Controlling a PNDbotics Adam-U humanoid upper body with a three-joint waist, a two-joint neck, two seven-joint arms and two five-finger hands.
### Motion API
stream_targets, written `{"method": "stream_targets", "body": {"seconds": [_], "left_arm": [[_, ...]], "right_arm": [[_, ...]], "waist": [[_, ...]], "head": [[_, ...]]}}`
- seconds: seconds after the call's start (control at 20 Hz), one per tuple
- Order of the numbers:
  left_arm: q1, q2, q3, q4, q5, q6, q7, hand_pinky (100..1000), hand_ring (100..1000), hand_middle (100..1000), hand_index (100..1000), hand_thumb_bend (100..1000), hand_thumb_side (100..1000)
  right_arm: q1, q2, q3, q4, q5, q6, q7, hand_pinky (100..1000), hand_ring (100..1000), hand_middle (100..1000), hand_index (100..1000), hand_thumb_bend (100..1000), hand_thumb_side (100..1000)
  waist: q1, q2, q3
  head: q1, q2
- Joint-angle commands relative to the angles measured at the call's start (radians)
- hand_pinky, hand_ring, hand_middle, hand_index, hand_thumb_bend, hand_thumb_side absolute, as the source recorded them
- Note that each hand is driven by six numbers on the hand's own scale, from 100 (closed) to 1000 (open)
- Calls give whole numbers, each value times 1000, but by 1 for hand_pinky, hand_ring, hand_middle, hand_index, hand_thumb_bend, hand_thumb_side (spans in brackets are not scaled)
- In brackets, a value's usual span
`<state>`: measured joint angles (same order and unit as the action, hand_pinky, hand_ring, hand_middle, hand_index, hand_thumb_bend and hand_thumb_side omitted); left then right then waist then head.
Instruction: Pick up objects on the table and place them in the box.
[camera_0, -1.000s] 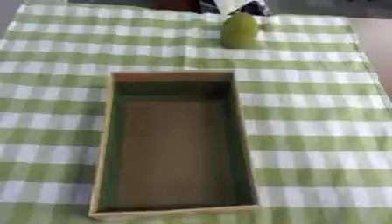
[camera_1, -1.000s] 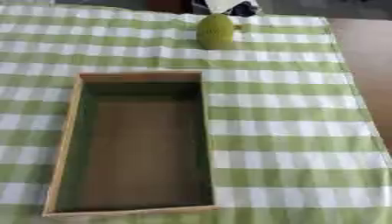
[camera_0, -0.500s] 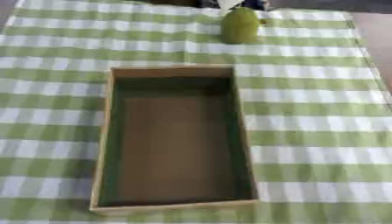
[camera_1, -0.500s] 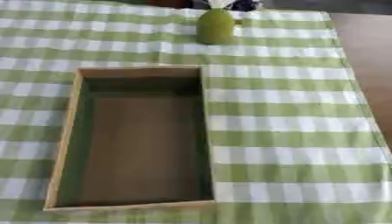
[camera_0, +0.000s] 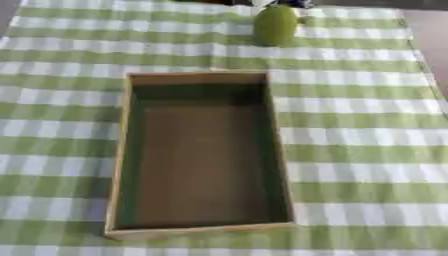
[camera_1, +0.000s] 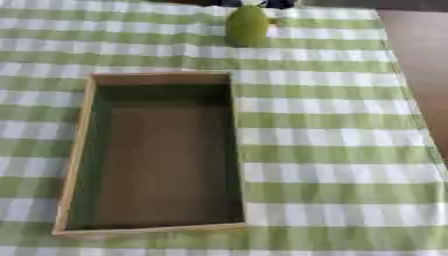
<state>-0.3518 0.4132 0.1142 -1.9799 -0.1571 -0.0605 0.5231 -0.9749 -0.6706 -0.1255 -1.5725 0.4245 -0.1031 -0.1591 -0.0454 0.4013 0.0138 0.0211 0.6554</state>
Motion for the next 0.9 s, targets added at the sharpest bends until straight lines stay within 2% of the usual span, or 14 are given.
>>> {"method": "stream_targets", "body": {"seconds": [0.05, 0.4, 0.7, 0.8, 0.9], "left_arm": [[-3, 29, 0, -20, 6, 0, -3, 513, 653, 538, 802, 100, 705], [4, 32, -3, -20, 7, 3, -7, 513, 654, 538, 802, 100, 704], [6, 34, -6, -20, 8, 4, -10, 513, 655, 539, 803, 100, 704], [5, 34, -7, -20, 9, 4, -12, 513, 655, 539, 803, 100, 705], [4, 34, -8, -20, 9, 4, -14, 512, 656, 539, 803, 100, 705]], "right_arm": [[-91, -39, 21, 119, 36, -3, 25, 866, 801, 758, 822, 100, 396], [-299, 15, 48, 442, 177, -13, 56, 875, 834, 792, 841, 100, 496], [-434, 93, 7, 683, 332, -15, 33, 885, 887, 840, 863, 100, 607], [-467, 119, -10, 744, 393, -11, 25, 889, 899, 852, 872, 100, 643], [-493, 147, -30, 787, 442, -4, 18, 892, 901, 854, 875, 100, 642]], "waist": [[2, -31, -1], [-1, -40, -2], [0, -45, -3], [0, -45, -3], [0, -44, -3]], "head": [[5, 4], [7, 0], [10, -4], [9, -5], [8, -6]]}}
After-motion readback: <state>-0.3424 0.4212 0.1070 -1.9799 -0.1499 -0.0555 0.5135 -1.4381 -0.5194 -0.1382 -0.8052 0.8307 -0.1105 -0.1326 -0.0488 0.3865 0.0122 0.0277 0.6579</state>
